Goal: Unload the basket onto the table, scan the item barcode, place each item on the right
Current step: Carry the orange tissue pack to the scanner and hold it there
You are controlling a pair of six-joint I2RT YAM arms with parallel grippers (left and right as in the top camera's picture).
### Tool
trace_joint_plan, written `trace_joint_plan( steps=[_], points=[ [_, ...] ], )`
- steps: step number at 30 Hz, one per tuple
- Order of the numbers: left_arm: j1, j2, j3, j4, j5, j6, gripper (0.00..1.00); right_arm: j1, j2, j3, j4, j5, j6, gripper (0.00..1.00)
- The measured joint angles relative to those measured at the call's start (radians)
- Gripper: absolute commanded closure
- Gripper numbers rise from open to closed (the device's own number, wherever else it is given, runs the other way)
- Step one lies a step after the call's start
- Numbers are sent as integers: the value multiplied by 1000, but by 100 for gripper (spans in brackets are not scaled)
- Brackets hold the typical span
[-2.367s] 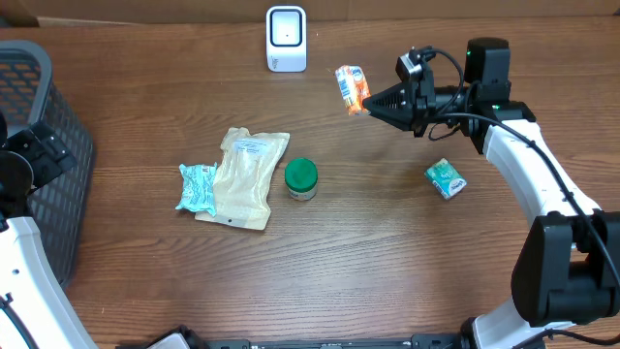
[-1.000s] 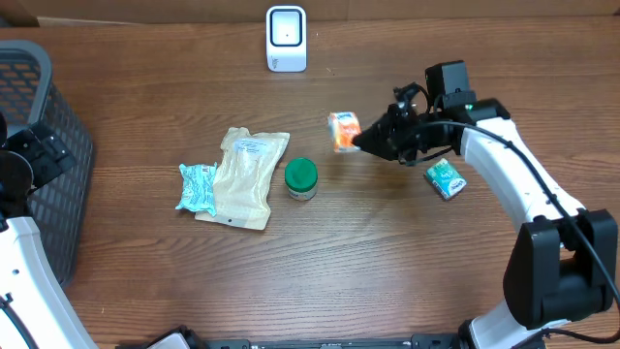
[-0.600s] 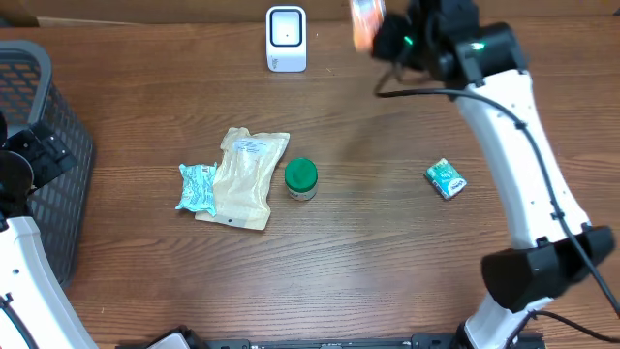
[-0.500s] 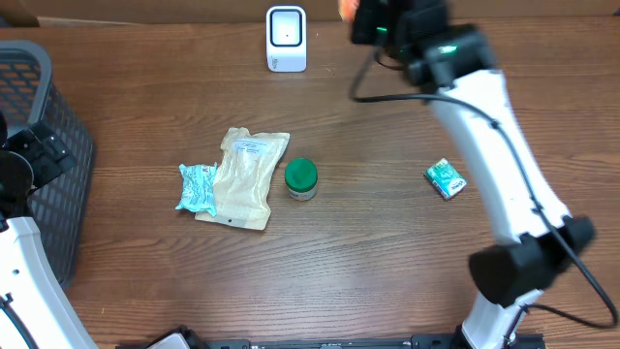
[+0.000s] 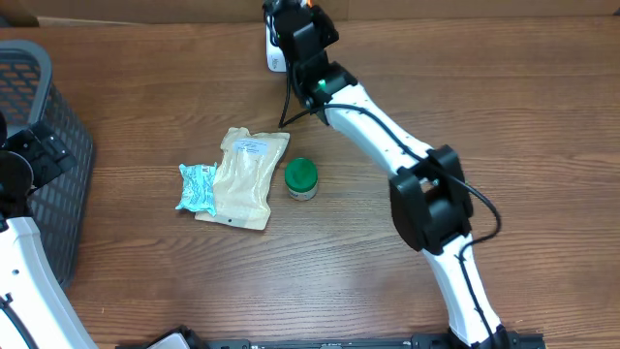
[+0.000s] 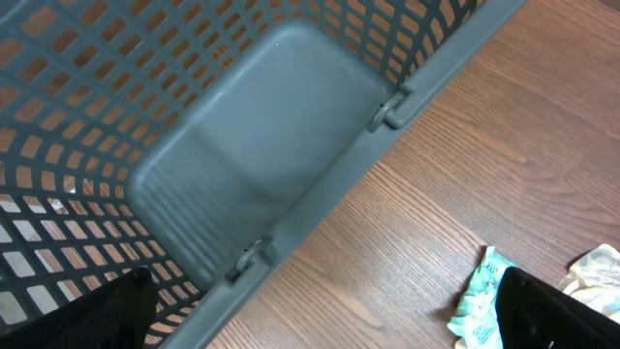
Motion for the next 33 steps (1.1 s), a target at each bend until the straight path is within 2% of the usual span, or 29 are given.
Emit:
trace_joint_plan(
  steps=[14,33],
  points=[
    [0,0,0,0,0,0,0,-5,107,0,101,-61,-190,96],
    [0,0,0,0,0,0,0,-3,117,0,42,-58,-197,96]
  ],
)
